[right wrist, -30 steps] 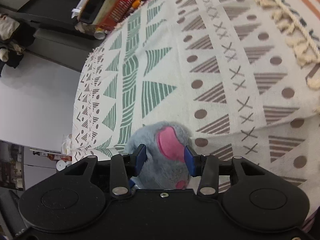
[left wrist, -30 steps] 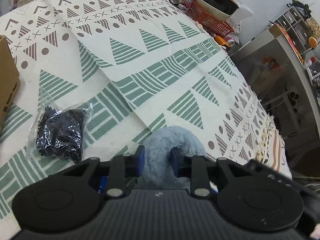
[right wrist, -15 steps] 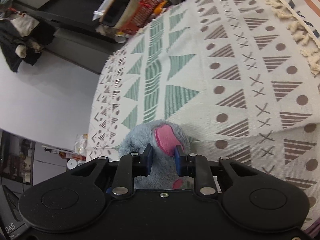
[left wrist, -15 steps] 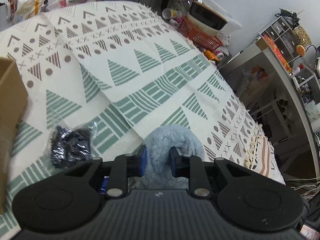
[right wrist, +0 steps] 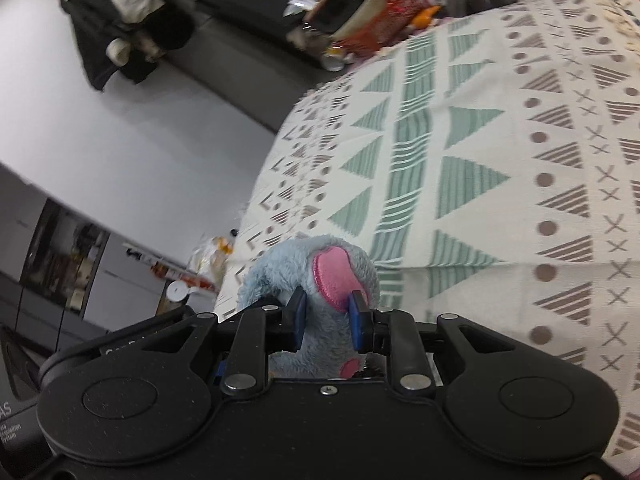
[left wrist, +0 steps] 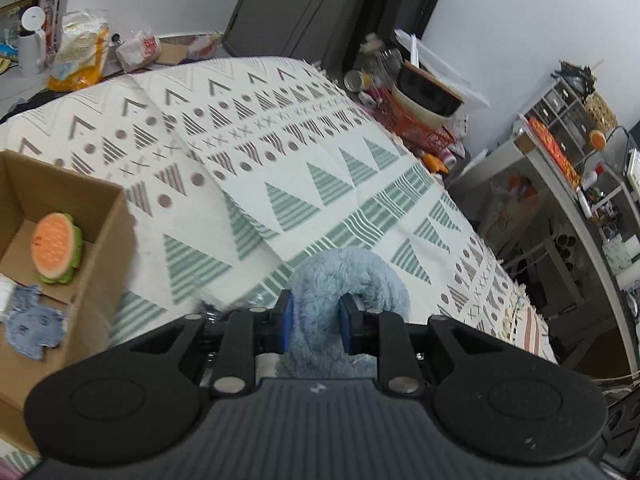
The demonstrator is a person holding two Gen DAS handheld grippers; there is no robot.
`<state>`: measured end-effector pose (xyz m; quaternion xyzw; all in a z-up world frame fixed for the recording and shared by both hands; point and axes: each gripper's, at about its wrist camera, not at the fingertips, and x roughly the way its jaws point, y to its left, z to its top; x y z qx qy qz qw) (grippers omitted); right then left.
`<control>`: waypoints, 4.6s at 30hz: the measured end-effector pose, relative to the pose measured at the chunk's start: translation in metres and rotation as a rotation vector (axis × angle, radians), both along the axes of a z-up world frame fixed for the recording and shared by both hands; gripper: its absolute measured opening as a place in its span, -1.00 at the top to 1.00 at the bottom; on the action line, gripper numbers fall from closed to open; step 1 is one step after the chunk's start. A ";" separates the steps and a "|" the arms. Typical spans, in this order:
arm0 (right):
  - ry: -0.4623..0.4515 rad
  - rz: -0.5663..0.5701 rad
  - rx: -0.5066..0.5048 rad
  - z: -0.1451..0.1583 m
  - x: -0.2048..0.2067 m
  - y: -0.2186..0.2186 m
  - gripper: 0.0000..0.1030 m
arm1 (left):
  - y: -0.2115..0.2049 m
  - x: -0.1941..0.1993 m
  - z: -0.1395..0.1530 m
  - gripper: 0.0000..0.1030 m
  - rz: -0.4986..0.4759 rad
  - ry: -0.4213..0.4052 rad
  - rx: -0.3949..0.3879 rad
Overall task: Organize soft objects
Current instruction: 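Carry the grey plush into the box and open both grippers, then grasp the blue tissue pack with the right gripper while the left reaches the black bag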
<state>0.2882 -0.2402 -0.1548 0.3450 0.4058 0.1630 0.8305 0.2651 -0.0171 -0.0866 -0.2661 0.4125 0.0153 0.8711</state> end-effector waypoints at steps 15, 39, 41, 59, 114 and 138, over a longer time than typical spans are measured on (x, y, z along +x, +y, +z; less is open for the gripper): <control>-0.136 0.227 -0.017 0.032 -0.033 0.079 0.59 | 0.083 -0.055 0.030 0.57 0.125 -0.029 -0.012; -0.192 0.424 -0.128 0.035 -0.081 0.184 0.58 | 0.186 -0.115 0.008 0.57 0.229 0.038 -0.098; -0.183 0.439 -0.139 0.032 -0.082 0.190 0.58 | 0.193 -0.116 0.002 0.57 0.236 0.056 -0.107; -0.177 0.522 -0.252 0.022 -0.091 0.219 0.43 | 0.208 -0.108 -0.027 0.48 0.247 0.194 -0.048; 0.150 0.075 -0.165 0.019 -0.048 0.027 -0.79 | 0.061 -0.084 0.032 -0.37 0.118 0.111 0.236; 0.297 -0.027 -0.057 -0.020 -0.024 -0.004 -0.86 | 0.010 -0.028 -0.014 -0.30 0.020 0.162 0.227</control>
